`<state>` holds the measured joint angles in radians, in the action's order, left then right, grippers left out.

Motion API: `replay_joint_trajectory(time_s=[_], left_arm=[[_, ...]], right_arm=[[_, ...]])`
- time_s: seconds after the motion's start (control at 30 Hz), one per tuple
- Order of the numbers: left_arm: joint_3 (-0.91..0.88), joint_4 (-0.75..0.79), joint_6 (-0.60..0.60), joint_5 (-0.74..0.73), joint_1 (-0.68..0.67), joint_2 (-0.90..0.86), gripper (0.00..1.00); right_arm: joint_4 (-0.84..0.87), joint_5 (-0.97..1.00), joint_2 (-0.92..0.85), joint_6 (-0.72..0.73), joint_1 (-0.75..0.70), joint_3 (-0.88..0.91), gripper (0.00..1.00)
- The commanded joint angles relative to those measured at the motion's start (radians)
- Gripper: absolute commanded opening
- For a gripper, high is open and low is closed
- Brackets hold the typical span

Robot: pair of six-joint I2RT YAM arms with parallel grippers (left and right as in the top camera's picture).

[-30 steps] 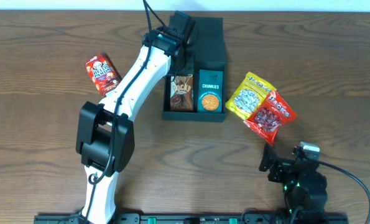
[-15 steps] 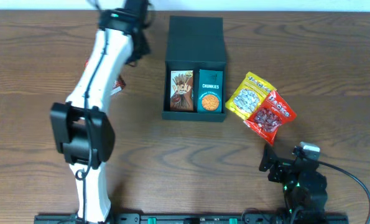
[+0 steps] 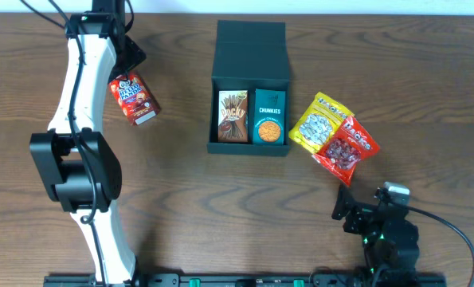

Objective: Pack container
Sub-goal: 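Release the Pocky box and move the left gripper to the Hello Panda box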

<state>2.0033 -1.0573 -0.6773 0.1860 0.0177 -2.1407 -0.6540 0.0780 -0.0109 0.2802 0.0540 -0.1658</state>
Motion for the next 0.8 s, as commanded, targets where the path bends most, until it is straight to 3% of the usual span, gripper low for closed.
replay_joint_trajectory(time_s=[0.0,0.23,0.63,0.77], left_arm=[[-0.057,0.032,-0.023,-0.039,0.002,-0.003,0.96],[-0.138,0.152,-0.018,-0.137,0.002,-0.043,0.95],[-0.138,0.153,-0.014,-0.138,0.002,-0.176,0.95],[-0.138,0.169,0.056,-0.138,0.005,-0.205,0.96]], right_arm=[[0.000,0.000,0.005,-0.012,-0.007,0.009,0.99],[0.000,0.000,0.005,-0.012,-0.007,0.009,0.99],[0.000,0.000,0.005,-0.012,-0.007,0.009,0.99],[0.000,0.000,0.005,-0.012,-0.007,0.009,0.99]])
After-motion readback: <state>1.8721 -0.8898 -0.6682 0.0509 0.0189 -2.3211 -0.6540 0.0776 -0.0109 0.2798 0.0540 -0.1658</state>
